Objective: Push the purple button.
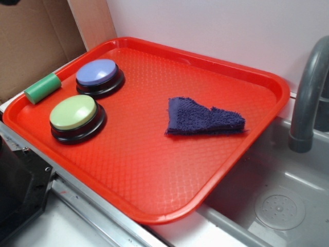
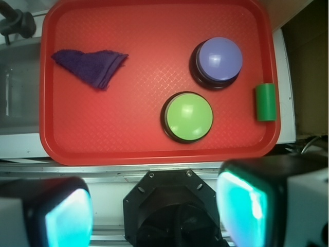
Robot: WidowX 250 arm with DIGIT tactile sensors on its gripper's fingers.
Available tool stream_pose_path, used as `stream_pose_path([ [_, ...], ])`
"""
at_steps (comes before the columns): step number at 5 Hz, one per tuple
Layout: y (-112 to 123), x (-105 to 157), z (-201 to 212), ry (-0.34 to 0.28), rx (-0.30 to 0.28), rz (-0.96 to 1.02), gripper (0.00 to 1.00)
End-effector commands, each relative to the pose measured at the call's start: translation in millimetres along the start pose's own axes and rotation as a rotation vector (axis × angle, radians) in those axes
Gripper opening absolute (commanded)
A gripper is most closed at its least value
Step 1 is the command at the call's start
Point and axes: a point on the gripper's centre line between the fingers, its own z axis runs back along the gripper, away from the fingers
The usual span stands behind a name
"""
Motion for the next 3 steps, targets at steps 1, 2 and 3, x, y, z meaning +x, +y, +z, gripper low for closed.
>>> stream_pose_path([
  [1, 0.0, 0.0, 0.0, 0.000, 0.000, 0.000, 1.00],
  [2, 39.4, 26.0, -35.5, 0.048, -0.020, 0.117, 1.00],
  [3, 76.4, 70.2, -69.6, 0.027, 0.026, 0.217, 1.00],
])
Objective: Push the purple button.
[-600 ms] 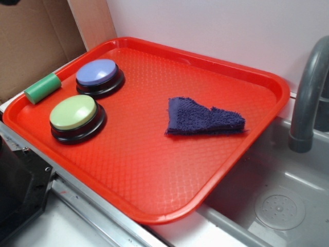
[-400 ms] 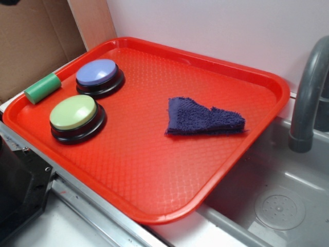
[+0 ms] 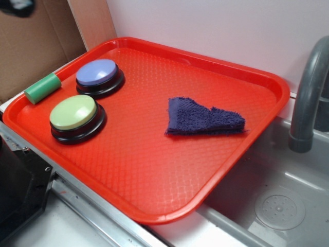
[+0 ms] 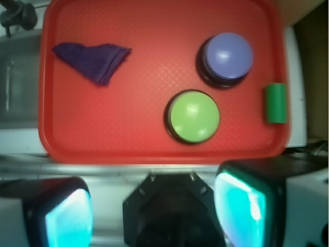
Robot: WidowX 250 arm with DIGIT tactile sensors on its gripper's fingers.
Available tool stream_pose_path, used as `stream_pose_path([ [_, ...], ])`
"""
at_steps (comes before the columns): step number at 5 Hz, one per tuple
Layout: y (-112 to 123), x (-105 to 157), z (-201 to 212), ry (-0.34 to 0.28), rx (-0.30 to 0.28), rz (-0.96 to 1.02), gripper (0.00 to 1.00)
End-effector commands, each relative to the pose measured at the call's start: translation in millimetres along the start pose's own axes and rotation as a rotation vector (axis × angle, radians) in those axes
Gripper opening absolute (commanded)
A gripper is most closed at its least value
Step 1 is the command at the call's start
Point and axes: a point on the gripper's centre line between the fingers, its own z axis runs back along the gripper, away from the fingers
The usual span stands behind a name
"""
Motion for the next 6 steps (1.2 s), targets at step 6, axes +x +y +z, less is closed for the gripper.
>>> stream_pose_path([
  [6, 77.1, 110.2, -153.7, -0.035, 0.136, 0.220, 1.00],
])
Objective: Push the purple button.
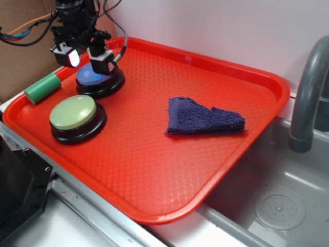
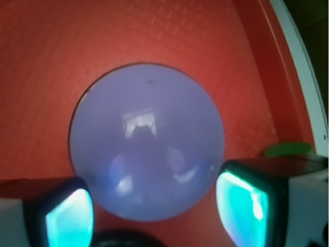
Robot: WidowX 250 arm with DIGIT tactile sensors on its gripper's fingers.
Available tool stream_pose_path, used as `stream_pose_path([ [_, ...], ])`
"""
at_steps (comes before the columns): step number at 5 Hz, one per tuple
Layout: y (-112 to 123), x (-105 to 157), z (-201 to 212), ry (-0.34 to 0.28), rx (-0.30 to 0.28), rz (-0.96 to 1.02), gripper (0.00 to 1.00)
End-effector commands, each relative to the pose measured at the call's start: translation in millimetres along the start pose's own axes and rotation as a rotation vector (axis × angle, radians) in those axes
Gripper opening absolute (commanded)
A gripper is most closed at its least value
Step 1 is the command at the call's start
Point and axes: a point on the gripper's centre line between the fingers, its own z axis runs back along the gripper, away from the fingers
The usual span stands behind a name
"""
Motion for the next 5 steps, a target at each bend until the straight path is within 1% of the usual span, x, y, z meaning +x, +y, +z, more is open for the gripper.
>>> stream_pose_path([
  [1, 5.4, 9.2, 1.6, -0.005, 0.017, -0.002, 1.00],
  [2, 6.4, 4.2, 35.7, -0.092, 0.022, 0.014, 1.00],
  [3, 12.4, 2.2, 65.5, -0.129, -0.025, -0.028, 1.00],
  [4, 19.2, -3.1, 84.6, -0.106, -0.044, -0.015, 1.00],
  [5, 22.2, -8.9, 99.9, -0.119, -0.052, -0.003, 1.00],
])
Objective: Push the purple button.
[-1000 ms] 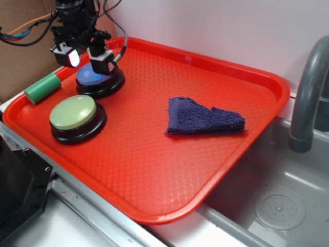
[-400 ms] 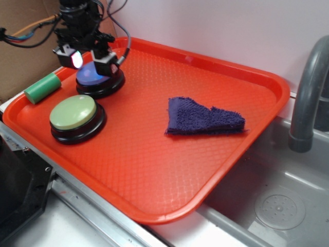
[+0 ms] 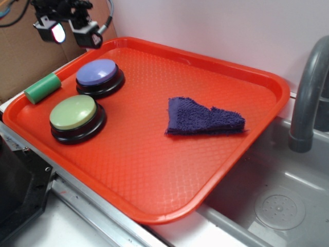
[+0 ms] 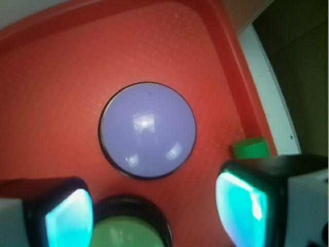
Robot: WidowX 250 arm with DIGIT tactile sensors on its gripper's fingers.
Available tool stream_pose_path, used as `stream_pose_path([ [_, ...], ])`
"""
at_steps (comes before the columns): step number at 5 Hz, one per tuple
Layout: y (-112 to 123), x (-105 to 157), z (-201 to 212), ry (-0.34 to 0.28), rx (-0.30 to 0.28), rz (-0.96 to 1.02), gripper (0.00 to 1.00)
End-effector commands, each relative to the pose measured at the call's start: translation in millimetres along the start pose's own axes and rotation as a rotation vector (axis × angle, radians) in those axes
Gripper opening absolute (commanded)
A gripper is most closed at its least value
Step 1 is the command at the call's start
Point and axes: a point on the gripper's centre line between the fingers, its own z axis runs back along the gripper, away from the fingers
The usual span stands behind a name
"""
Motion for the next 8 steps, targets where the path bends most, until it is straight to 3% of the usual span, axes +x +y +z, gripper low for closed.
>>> stream_pose_path([
  [1, 9.0, 5.7, 32.1, -0.067, 0.019, 0.020, 1.00],
  [2, 3.4, 3.6, 35.1, -0.048, 0.039, -0.004, 1.00],
  [6, -8.6, -13.9, 57.4, -0.082, -0.002, -0.035, 1.00],
  [8, -13.5, -21.3, 64.8, -0.074, 0.010, -0.043, 1.00],
])
